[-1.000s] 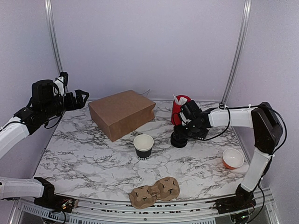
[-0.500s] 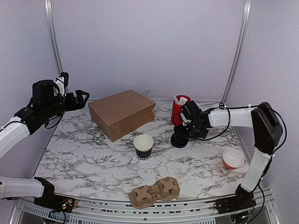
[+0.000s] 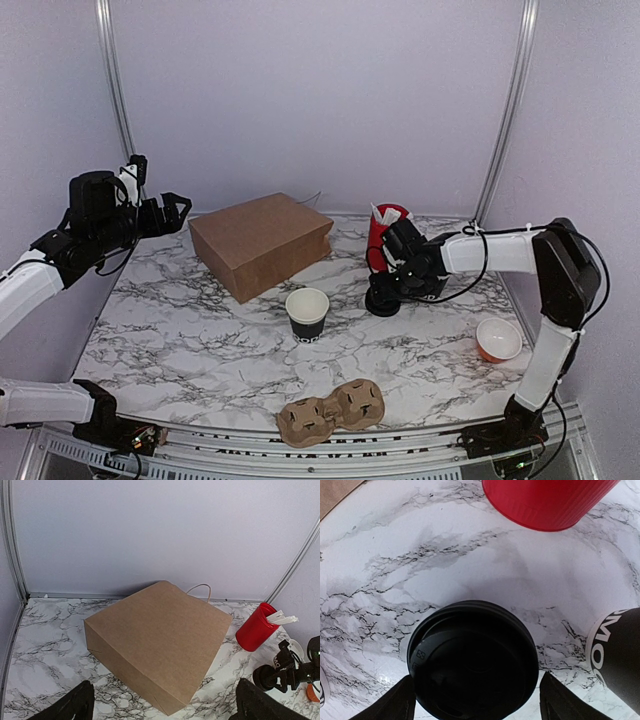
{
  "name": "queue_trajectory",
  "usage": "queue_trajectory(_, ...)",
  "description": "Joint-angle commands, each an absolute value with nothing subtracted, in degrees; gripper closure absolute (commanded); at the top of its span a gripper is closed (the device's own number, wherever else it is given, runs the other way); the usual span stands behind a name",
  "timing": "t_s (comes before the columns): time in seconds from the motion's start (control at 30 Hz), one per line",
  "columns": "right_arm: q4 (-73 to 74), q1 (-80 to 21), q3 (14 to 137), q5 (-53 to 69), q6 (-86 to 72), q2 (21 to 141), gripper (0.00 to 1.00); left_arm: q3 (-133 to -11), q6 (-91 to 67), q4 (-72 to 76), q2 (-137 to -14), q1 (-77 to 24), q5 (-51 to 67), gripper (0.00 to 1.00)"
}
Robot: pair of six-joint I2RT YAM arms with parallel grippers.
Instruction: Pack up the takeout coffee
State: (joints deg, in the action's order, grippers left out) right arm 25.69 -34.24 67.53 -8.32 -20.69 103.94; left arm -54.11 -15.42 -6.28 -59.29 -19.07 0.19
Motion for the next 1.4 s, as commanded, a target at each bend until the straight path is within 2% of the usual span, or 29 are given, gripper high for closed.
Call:
queue_trajectory(0.0,25.83,-34.70,70.12,-9.11,-20.03,105.25,0.18,-53.44,-15.38,-4.95,-59.50,-18.73,0.75,0.01)
queue_trajectory(0.63,26.99,-36.30,71.33,-13.31,-19.92,106.76,0.19,-53.44,-15.31,-4.95,-59.49,-18.72,0.92,0.01)
queue_trajectory(1.13,29.16,-38.74,74.72,-12.44,-18.70,107.47,0.43,-53.44,-15.29,-5.06,-59.41,-18.74,0.79,0.01)
queue_trajectory(1.37,30.44,-40.36,76.21,-10.34,-18.73,107.64,0.45,-53.44,-15.29,-4.98,-59.37,-18.78,0.87,0.01)
